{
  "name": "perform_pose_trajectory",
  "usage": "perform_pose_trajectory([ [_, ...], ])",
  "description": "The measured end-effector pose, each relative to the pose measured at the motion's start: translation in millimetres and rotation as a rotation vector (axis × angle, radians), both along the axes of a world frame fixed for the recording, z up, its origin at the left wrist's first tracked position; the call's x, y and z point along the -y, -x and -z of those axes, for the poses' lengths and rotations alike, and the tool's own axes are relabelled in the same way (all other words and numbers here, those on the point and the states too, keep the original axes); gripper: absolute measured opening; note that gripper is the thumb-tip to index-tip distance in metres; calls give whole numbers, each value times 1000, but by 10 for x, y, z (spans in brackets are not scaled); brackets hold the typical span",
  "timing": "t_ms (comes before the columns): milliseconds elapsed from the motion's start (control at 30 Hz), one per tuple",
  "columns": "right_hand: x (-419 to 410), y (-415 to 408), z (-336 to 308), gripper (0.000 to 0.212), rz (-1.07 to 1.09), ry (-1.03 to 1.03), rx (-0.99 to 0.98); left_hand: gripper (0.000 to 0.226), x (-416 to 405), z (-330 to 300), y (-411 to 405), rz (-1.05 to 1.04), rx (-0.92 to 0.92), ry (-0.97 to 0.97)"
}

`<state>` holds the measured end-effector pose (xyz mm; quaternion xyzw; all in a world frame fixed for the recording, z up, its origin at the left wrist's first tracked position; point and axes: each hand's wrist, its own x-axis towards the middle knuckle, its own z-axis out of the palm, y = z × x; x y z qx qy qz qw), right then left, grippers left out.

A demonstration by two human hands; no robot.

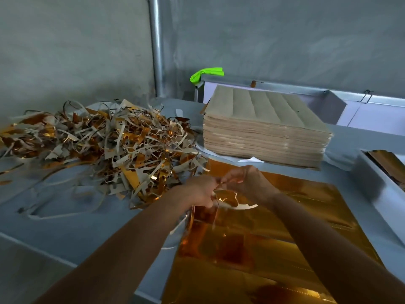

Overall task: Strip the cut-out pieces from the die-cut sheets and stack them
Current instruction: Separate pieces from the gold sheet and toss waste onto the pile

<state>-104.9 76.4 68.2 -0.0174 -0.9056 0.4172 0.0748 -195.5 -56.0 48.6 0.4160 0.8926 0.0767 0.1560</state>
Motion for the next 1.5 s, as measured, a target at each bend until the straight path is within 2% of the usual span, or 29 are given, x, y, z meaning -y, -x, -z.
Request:
perform_pose_trajectory([
  [67, -7, -32, -103, 18, -8, 49, -16, 31, -11, -37, 37, 16, -104, 12],
  [133, -42, -68, -128, 14, 39, 80, -23, 17, 22, -91, 99, -22, -102, -53],
  [300, -120, -185, 17, 19, 273, 138, -63, 16, 86, -379, 477, -376, -71, -512],
  [433, -128, -281, 146, 22, 329, 96, -69, 13, 124, -740, 912, -769, 224, -1069],
  [500, -129, -315, 209, 19, 325, 100, -46, 15, 205, -910, 1156, -898, 285, -1278],
  [533, -133, -329, 241, 18, 321, 104, -37, 17, 248, -977, 1284, -948, 274, -1340],
  [600, -156, -352, 322, 15, 314, 121, -22, 21, 355, -1093, 1560, -1038, 142, -1365],
  [667, -206, -361, 420, 14, 308, 122, -4, 23, 478, -1150, 1801, -1092, -81, -1257],
  [733, -263, -326, 474, 10, 294, 99, 18, 24, 594, -1158, 1986, -1091, -312, -1067],
  [800, -308, -284, 492, 9, 274, 95, 59, 28, 645, -1055, 2110, -1008, -476, -672],
  [867, -332, -255, 495, 10, 266, 114, 94, 38, 649, -858, 2141, -853, -489, -161],
  [900, -339, -250, 499, 11, 272, 129, 111, 45, 648, -782, 2142, -798, -431, 19],
  [933, -339, -253, 498, 12, 284, 145, 125, 52, 628, -721, 2145, -757, -387, 109],
  [1000, -339, -289, 491, 13, 302, 149, 123, 60, 547, -677, 2109, -695, -421, 107],
  [1067, -357, -352, 498, 12, 305, 148, 138, 60, 426, -687, 2016, -601, -523, -41],
  [1100, -358, -391, 502, 11, 304, 161, 150, 55, 383, -696, 1926, -541, -498, -113],
  [1167, -329, -457, 499, 14, 296, 185, 182, 57, 347, -654, 1747, -421, -283, -144],
  [1233, -252, -481, 478, 20, 264, 169, 209, 87, 337, -529, 1540, -328, -193, 73],
  [1333, -32, -423, 456, 13, 204, 130, 179, 118, 368, -241, 1320, -263, -264, 371],
  [1400, 168, -335, 425, 15, 153, 53, 147, 120, 470, -84, 1309, -249, -296, 467],
  [1500, 429, -212, 431, 22, 92, -28, 119, 99, 820, 7, 1437, -349, -227, 474],
])
